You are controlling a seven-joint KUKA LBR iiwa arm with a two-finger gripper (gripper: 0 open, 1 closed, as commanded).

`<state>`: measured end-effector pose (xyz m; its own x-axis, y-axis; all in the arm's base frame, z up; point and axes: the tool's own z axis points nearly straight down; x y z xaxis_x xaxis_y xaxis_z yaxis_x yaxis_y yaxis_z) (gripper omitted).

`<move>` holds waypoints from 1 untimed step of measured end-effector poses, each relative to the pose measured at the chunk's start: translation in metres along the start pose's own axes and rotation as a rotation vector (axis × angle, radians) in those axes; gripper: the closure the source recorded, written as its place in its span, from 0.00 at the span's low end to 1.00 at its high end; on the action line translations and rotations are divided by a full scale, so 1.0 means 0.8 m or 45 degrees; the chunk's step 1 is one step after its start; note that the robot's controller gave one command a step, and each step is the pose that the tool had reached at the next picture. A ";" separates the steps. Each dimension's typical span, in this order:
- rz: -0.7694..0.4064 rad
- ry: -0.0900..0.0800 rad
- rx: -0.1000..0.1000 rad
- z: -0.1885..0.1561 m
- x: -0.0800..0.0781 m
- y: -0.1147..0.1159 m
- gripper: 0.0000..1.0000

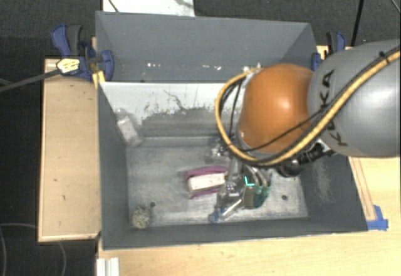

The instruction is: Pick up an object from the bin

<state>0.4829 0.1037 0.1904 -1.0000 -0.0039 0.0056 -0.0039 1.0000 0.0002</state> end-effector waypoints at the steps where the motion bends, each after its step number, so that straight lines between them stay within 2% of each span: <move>1: -0.282 -0.010 -0.001 0.147 -0.083 -0.010 0.00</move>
Offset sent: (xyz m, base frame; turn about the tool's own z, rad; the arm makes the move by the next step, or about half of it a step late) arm 0.0630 -0.0085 -0.1204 -0.2226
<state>0.5483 0.0956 0.0722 -0.9748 -0.2233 -0.0025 -0.2233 0.9748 0.0011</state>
